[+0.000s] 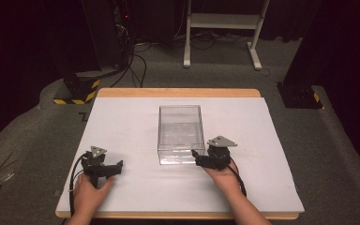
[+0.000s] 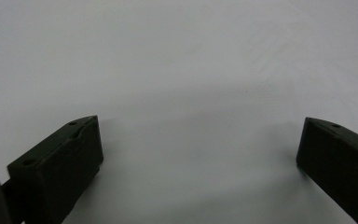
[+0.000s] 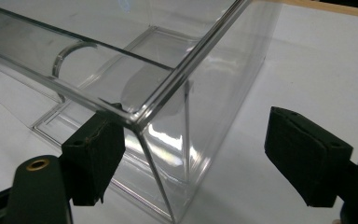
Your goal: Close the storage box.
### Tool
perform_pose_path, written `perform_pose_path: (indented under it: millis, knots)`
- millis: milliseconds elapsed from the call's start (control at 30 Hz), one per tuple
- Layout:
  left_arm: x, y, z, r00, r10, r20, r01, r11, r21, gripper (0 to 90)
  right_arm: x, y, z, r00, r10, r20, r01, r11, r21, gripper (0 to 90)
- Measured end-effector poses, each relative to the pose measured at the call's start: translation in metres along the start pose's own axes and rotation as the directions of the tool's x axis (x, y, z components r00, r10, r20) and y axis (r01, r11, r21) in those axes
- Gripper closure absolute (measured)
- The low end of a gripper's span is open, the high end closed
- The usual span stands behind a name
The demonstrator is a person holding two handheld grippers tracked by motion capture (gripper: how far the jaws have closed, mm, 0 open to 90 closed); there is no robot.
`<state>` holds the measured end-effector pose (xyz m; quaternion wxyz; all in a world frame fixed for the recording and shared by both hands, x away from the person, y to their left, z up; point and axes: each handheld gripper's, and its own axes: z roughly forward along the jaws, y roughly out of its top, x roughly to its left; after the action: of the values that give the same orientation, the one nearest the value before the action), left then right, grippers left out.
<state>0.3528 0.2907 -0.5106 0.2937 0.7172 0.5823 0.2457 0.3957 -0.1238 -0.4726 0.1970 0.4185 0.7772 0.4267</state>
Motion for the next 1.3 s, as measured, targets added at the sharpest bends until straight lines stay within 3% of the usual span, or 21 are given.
perform_pose_path:
  millis: [1300]
  knots:
    - [0.0, 0.0, 0.0, 1.0, 0.0, 0.0, 0.0, 1.0, -0.001, 0.7, 0.003, -0.01, -0.017, 0.9996, 0.007, -0.026, -0.007, 1.0, -0.007, 24.9]
